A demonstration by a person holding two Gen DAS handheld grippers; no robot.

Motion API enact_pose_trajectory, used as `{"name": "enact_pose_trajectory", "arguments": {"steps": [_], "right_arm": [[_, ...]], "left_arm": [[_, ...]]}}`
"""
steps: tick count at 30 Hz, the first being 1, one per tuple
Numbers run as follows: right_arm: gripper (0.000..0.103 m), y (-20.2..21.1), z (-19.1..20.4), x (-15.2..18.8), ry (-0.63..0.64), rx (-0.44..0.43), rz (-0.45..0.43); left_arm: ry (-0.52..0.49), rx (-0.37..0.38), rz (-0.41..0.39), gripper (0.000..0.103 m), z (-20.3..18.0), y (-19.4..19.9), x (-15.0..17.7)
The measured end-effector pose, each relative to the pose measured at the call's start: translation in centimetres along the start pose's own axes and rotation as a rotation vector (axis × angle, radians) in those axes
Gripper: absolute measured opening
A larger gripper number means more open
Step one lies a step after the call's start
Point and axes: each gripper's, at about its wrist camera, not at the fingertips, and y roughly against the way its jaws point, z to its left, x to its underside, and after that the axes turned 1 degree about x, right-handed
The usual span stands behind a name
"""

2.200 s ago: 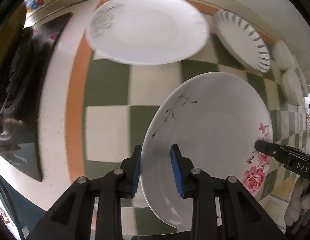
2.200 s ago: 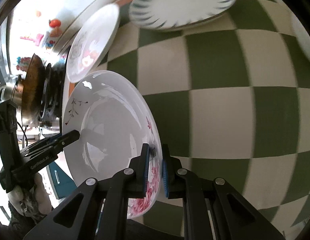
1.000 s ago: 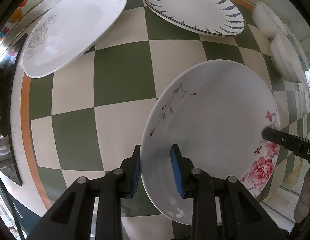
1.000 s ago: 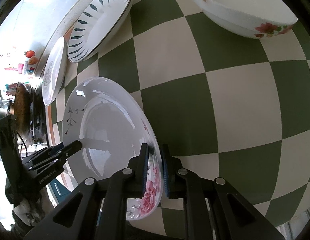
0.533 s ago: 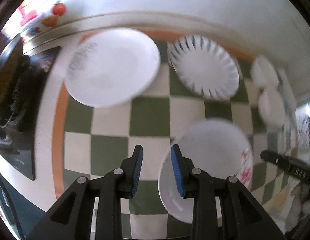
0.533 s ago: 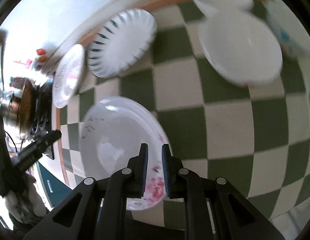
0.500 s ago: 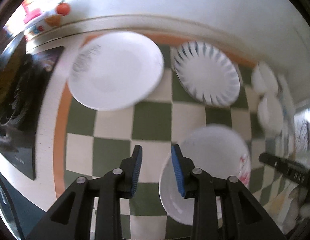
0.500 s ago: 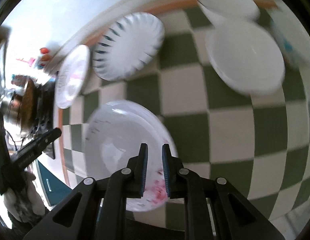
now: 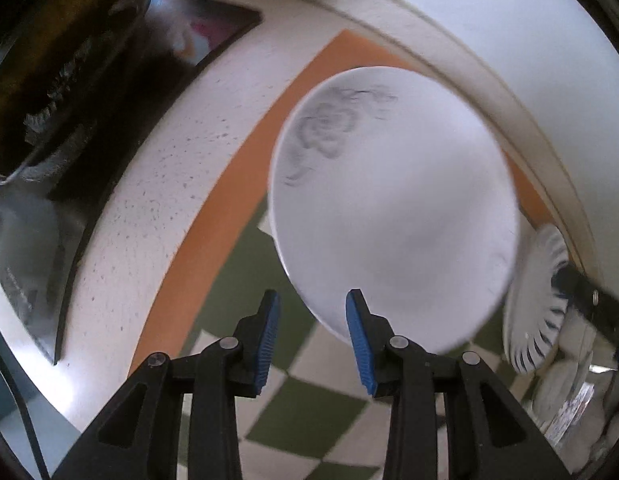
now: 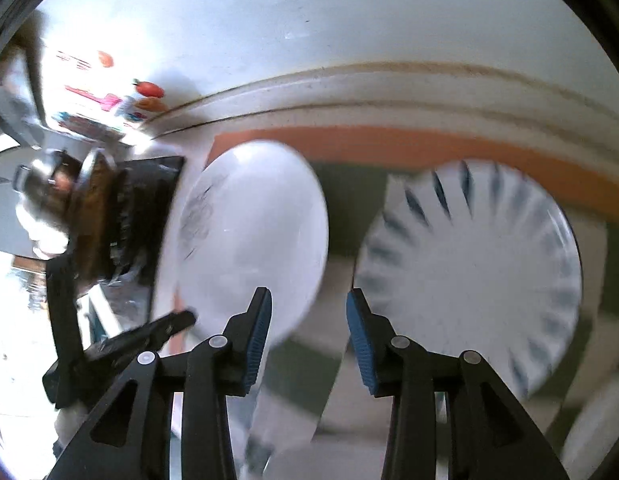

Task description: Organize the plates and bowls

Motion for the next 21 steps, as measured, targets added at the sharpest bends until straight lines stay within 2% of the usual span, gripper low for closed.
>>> {"name": "enact_pose_trajectory", "arguments": {"steps": [4,9,11,15,21], "right_arm": [[0.042,-3.6,0.4,-4.2,0.024,0.027,0.044],[0.041,-6.9,0.3,-6.9,0.033,0.026,0.112],[0.038,-7.7,0.1,-7.3,0.026,0.010,0.136],[0.021,-9.0,0.1,-7.4,0.021,-0.021,0.170],[0.018,-9.6,0.4,-7.4,0.045,-0.021,0.163]], "left_arm": [[0.019,-0.002,0.019,0.032,0.9,-1.7,-1.3],[0.005,-0.006,0.016,0.033,0.7,-2.3,-2.0],[0.006,0.000,0.016,0.032,0.8,-2.3,-1.9],[0.000,0.010,0.009,0.032,1.0,-2.0,-0.7],[0.000,0.021,-0.013,0.029,1.8,-1.7,1.1]]}}
